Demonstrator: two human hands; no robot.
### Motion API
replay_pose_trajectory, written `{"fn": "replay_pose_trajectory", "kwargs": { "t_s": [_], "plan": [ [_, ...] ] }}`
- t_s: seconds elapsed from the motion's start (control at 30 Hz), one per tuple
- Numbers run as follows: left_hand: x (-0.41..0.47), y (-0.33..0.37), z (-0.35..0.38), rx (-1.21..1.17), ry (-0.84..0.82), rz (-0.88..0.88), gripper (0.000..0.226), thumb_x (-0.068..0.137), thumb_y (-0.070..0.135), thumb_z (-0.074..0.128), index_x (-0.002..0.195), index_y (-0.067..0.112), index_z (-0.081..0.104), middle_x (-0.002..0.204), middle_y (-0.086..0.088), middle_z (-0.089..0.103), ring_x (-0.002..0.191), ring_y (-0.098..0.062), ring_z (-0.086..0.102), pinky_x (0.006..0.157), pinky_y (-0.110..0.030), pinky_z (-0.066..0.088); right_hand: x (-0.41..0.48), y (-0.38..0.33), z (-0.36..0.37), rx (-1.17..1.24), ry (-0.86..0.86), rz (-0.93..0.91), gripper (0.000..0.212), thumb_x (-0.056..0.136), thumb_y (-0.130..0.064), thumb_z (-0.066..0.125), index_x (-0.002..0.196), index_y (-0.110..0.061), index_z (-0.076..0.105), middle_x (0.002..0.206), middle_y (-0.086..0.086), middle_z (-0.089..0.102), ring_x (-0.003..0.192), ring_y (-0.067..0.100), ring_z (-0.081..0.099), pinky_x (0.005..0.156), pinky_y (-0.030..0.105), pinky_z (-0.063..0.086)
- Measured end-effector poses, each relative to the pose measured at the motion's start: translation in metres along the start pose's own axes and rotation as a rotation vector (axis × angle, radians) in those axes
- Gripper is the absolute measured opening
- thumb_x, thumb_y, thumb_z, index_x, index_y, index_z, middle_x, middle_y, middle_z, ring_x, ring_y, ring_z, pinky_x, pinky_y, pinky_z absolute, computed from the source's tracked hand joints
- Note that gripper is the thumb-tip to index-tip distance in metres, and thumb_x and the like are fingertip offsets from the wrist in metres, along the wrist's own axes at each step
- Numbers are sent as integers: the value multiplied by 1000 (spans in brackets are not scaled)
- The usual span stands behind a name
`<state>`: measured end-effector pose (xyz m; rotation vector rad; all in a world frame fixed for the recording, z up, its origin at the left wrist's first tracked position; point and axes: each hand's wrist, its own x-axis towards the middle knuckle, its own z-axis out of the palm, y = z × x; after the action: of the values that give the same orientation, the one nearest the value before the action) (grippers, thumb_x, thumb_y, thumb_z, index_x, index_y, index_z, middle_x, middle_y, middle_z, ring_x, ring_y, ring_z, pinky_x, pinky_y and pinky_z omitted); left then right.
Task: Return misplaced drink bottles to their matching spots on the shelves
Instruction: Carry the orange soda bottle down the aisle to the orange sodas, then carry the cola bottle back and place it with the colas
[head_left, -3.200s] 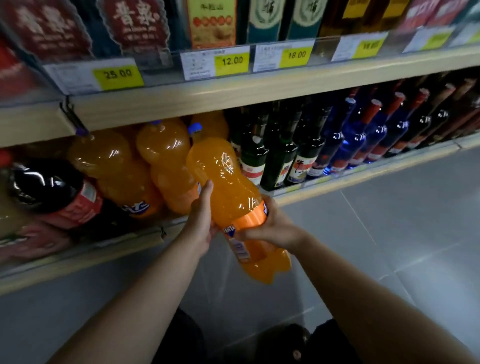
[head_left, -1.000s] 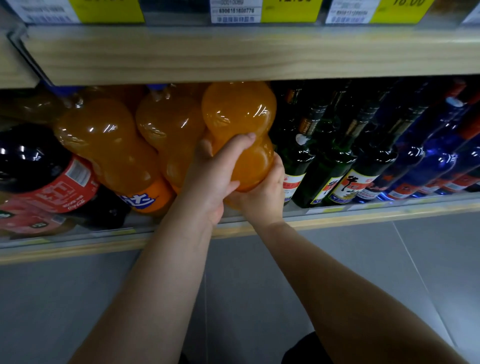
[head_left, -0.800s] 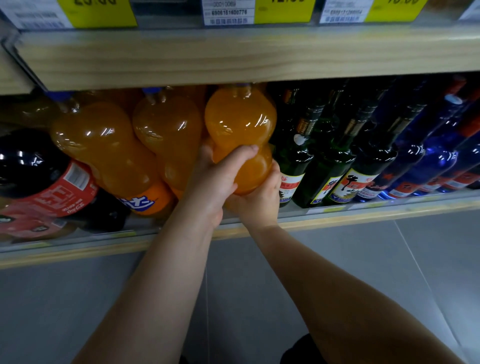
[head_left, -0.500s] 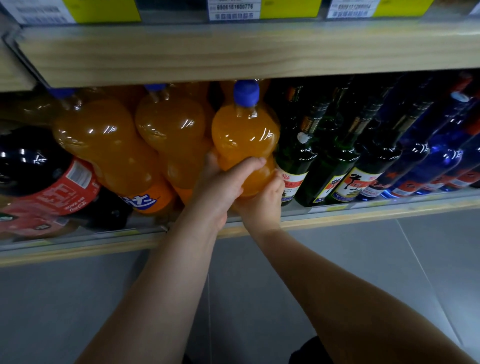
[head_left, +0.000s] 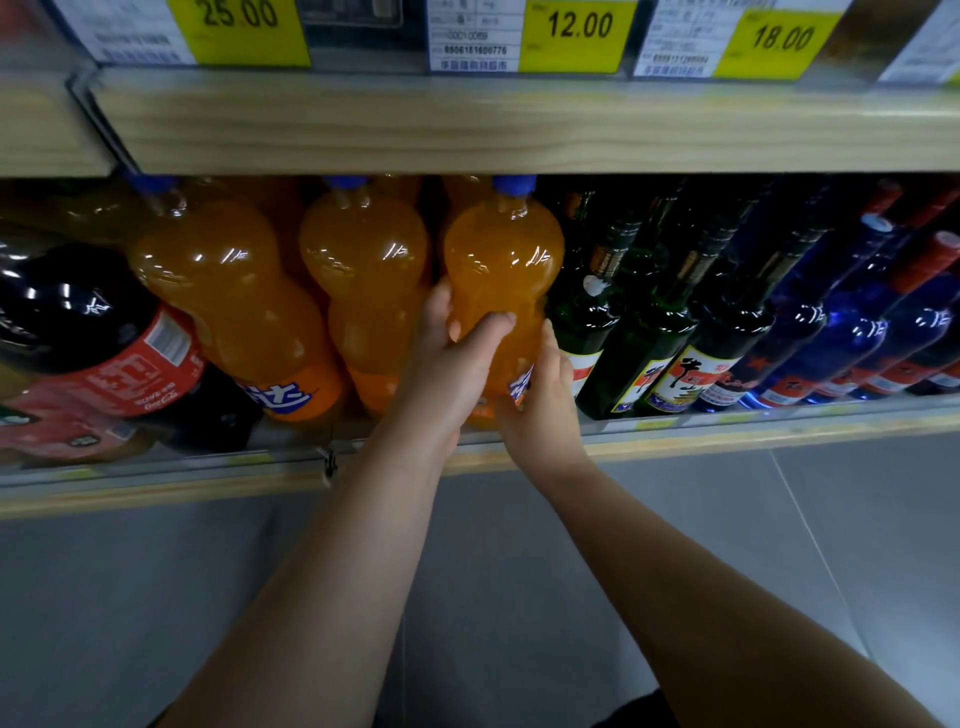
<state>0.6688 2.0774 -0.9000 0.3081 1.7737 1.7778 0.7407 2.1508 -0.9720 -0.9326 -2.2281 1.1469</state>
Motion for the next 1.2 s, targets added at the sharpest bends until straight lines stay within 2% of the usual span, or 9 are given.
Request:
{"fn": "replay_pose_trajectory", "kwargs": {
  "t_s": [0.13, 0.27, 0.43, 0.67, 0.8, 0.9, 1.03, 1.13, 1.2],
  "plan": [
    [-1, 4, -3, 17, -38, -3, 34, 86, 35, 63, 103, 58, 46, 90, 40, 55, 80, 15, 55, 68, -23, 44, -2, 0, -8, -37, -24, -16, 86, 83, -9, 67, 151, -13, 15, 137, 17, 34, 126, 27, 35, 95, 18, 22],
    [-7, 8, -11, 29, 11, -33, 45, 87, 35, 62, 129, 37, 45, 106, 21, 52, 100, -7, 49, 89, -36, 45, -6, -13, -16, 34, 83, -65, 61, 76, -1, 67, 133, -6, 47, 125, 15, 45, 116, 30, 44, 95, 27, 35],
    [-31, 24, -42, 159, 205, 11, 28, 86, 32, 64, 114, 31, 58, 111, 14, 56, 105, -7, 53, 84, -32, 47, -10, -36, -6, 200, 137, -245, 26, 74, -8, 60, 99, -5, 61, 104, 2, 45, 96, 31, 53, 81, 44, 47],
    [-72, 39, -120, 315, 405, -8, 18, 85, 26, 65, 102, 30, 63, 116, 3, 63, 107, -12, 59, 79, -31, 49, -23, -64, 29, 280, -55, -315, 33, 78, -16, 63, 110, -6, 58, 104, 3, 45, 100, 25, 49, 77, 23, 33],
    [-87, 33, -162, 245, 534, -66, 10, 86, 21, 63, 95, 27, 62, 105, 3, 66, 104, -14, 61, 84, -36, 50, -28, -83, 53, 290, -120, -280, 35, 81, -11, 67, 114, -6, 56, 110, 11, 50, 102, 29, 51, 84, 38, 44],
    [-92, 28, -182, 196, 538, -94, 9, 86, 22, 63, 93, 27, 60, 102, 6, 66, 100, -11, 61, 78, -34, 51, -38, -104, 75, 310, -151, -330, 34, 82, -9, 67, 114, -7, 57, 106, 4, 48, 99, 24, 51, 82, 32, 41],
    [-88, 33, -213, 158, 527, -63, 34, 75, 31, 68, 107, 23, 59, 108, 1, 67, 102, -13, 61, 77, -33, 51, -45, -120, 105, 279, -212, -419, 35, 81, -9, 67, 115, -8, 57, 106, 3, 50, 101, 22, 51, 79, 26, 37],
    [-75, 36, -238, 120, 546, -37, 42, 77, 25, 70, 115, 16, 56, 119, -17, 63, 111, -28, 60, 93, -45, 51, -45, -120, 126, 227, -272, -393, 40, 83, -14, 68, 120, -12, 54, 115, 7, 56, 107, 22, 52, 83, 31, 42],
    [-63, 30, -255, 109, 577, -35, 50, 78, 22, 73, 122, 13, 51, 124, -15, 60, 115, -28, 58, 97, -47, 48, -48, -123, 144, 181, -292, -361, 43, 83, -19, 71, 122, -15, 53, 113, 2, 55, 104, 18, 52, 81, 29, 43]
  ]
}}
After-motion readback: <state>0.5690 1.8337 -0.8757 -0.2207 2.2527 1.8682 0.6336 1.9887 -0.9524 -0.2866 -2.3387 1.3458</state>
